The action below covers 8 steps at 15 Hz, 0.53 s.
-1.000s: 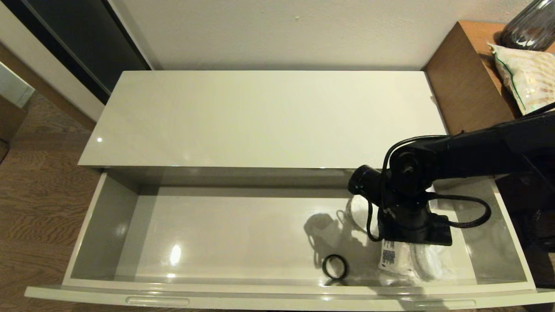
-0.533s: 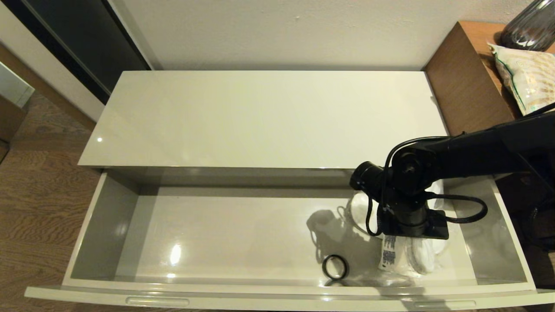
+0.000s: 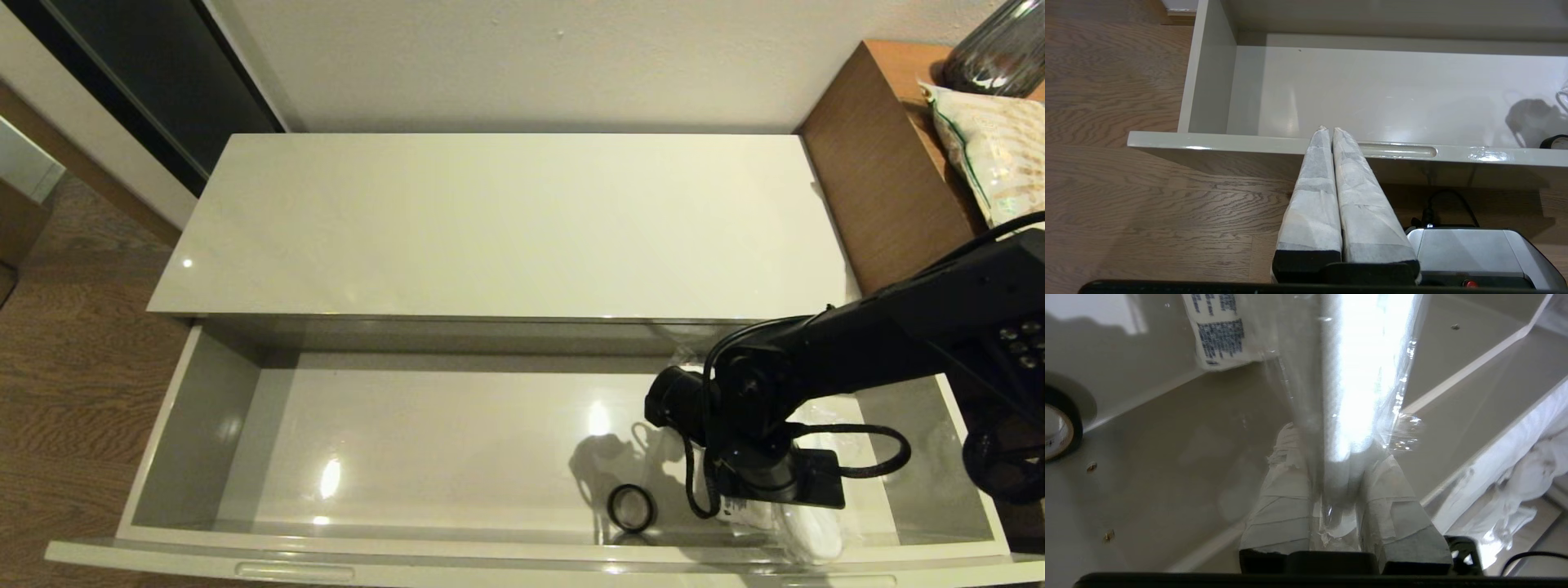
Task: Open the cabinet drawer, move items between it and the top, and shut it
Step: Put the disposable slippers in the drawer
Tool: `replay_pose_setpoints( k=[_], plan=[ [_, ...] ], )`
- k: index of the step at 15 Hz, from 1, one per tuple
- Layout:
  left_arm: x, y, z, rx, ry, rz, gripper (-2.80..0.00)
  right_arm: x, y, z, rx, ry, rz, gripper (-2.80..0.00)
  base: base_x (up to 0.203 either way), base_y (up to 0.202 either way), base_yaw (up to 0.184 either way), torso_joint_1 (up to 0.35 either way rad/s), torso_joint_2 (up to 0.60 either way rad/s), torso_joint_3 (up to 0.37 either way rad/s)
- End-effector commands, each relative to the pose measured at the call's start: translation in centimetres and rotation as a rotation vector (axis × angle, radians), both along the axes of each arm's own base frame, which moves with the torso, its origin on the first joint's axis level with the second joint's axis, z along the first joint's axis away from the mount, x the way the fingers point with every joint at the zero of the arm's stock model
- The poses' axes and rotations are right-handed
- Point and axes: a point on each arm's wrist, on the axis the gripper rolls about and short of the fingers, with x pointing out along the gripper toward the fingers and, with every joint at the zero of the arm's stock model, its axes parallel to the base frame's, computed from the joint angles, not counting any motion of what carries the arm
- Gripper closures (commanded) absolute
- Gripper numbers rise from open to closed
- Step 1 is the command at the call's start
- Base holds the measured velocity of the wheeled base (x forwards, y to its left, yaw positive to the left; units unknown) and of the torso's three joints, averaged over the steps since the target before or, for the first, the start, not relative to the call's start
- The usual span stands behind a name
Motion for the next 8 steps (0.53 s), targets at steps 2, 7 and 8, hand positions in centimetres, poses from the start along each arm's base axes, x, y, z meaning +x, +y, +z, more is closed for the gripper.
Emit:
replay_pose_setpoints(
  k=[2, 7, 8],
  plan=[
    [0.0, 0.0, 0.0, 0.0, 0.002, 0.0, 0.0, 1.7, 0.2, -2.7, -0.022, 0.026, -0.012, -2.8, 0.0, 0.0, 0.0, 0.0, 0.0, 0.0],
    [0.0, 0.0, 0.0, 0.0, 0.002, 0.0, 0.0, 1.0, -0.1, 1.1, 0.02, -0.037, 0.012, -2.8, 0.0, 0.0, 0.0, 0.0, 0.0, 0.0],
    [0.0, 0.0, 0.0, 0.0, 0.002, 0.0, 0.0, 0.3, 0.0, 2.8, 0.035, -0.058, 0.028, -2.8, 0.0, 0.0, 0.0, 0.0, 0.0, 0.0]
  ],
)
